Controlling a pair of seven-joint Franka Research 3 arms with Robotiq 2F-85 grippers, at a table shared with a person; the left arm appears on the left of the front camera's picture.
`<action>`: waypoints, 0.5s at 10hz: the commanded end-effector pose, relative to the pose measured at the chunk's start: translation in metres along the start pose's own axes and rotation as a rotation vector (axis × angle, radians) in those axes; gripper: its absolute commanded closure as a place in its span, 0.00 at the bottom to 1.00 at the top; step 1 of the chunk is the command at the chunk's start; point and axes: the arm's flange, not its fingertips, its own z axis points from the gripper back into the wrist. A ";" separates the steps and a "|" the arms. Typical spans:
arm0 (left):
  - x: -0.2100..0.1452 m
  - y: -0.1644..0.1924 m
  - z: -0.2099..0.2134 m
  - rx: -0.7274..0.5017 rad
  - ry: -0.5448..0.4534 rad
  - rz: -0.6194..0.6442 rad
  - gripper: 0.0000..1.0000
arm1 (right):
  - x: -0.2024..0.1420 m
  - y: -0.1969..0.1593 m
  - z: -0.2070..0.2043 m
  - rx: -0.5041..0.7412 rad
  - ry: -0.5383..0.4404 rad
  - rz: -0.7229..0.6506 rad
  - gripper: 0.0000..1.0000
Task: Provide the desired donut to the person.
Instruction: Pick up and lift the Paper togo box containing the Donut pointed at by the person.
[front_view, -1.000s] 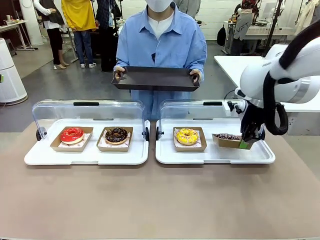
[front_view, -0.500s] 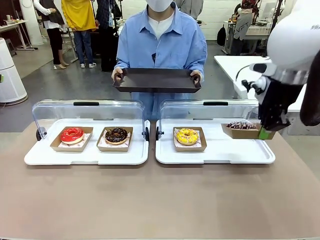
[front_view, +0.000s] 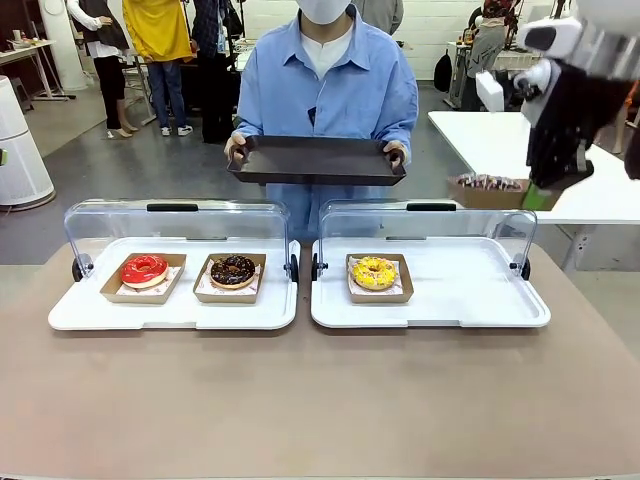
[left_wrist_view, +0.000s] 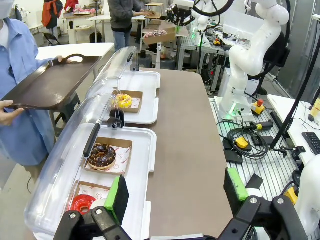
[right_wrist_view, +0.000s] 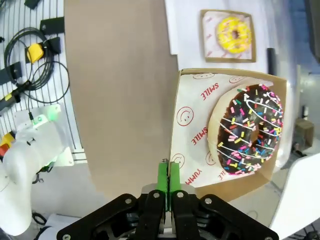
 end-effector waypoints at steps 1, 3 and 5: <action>0.001 -0.002 0.001 -0.003 -0.002 -0.002 0.00 | 0.011 -0.034 0.005 0.040 0.022 -0.040 1.00; 0.001 -0.002 0.001 -0.003 -0.002 -0.002 0.00 | 0.020 -0.055 0.002 0.062 0.013 -0.029 1.00; 0.001 -0.002 0.001 -0.003 -0.002 -0.002 0.00 | 0.026 -0.064 -0.010 0.052 -0.031 0.030 1.00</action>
